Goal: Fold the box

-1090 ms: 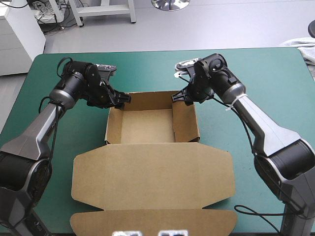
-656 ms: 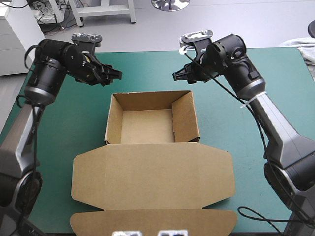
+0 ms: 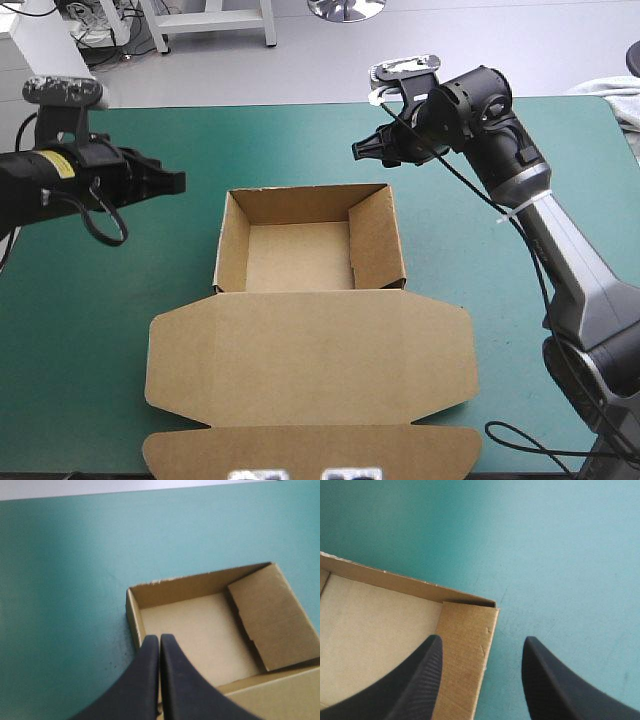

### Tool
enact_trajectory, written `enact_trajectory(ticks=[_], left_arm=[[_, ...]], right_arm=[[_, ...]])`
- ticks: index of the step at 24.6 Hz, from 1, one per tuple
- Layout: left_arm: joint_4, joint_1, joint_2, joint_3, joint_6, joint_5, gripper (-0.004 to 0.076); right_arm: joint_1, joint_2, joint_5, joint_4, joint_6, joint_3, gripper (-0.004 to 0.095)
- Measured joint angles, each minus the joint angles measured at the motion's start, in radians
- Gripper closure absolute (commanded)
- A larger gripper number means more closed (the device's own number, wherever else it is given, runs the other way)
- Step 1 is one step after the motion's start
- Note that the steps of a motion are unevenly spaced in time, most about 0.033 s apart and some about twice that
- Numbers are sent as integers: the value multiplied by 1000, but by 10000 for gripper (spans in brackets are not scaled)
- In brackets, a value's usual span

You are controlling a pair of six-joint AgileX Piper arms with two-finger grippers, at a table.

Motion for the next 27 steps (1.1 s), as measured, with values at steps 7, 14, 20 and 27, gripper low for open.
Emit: enact_trajectory(ticks=[7, 14, 20, 27], left_arm=[[79, 0, -208, 358, 1, 0, 734], [162, 0, -386, 641, 1, -49, 734], [182, 0, -459, 765, 0, -75, 734], [182, 0, -476, 851, 0, -115, 734]], right_arm=[[0, 34, 0, 26, 9, 141, 450], [0, 128, 0, 87, 8, 154, 450], [0, 159, -1, 93, 8, 154, 450], [0, 169, -1, 93, 8, 155, 451]])
